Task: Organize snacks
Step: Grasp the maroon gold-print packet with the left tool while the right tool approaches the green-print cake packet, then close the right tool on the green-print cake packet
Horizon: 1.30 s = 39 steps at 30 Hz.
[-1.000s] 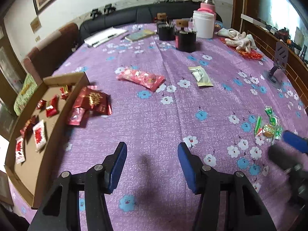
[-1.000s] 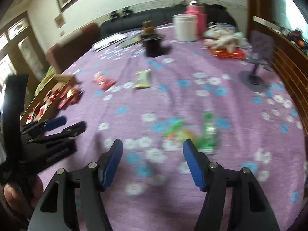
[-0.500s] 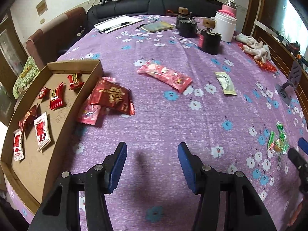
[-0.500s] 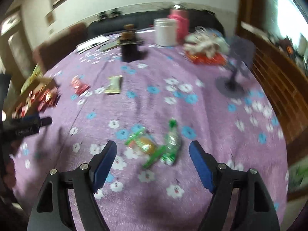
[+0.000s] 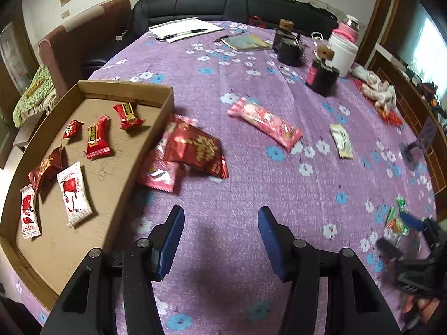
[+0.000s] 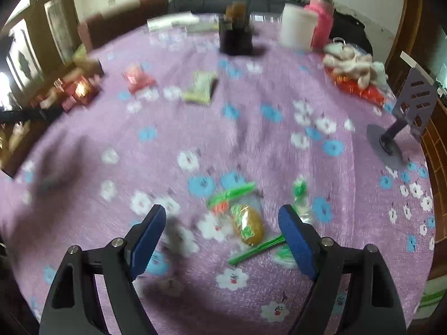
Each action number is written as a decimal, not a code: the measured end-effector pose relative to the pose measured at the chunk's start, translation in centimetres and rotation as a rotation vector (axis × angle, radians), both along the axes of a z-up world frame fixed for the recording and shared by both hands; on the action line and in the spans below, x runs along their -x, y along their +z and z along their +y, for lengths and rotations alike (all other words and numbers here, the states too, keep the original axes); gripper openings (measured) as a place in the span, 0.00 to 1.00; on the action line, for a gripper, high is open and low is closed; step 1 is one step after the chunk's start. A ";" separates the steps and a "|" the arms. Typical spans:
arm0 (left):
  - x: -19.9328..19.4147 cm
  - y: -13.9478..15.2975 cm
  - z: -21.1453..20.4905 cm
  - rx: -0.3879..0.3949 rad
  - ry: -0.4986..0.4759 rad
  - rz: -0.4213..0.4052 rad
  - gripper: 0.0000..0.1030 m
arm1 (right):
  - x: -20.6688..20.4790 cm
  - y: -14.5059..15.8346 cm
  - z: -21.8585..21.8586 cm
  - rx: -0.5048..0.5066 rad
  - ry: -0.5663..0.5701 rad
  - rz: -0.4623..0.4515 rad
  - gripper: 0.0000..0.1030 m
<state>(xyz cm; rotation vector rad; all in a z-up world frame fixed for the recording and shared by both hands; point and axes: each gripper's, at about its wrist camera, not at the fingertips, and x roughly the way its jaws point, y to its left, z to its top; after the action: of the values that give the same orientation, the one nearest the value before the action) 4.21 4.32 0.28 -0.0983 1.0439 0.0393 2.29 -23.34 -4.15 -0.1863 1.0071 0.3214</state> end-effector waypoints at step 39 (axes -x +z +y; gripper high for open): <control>-7.0 -2.8 -6.1 -0.076 -0.043 0.133 0.57 | -0.9 0.9 -1.1 -0.090 -0.076 0.097 0.52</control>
<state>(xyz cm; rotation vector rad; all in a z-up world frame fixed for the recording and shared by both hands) 11.23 -1.81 -2.54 -0.0042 1.1761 0.0469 3.23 -24.39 -3.29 -0.0512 1.0905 0.3081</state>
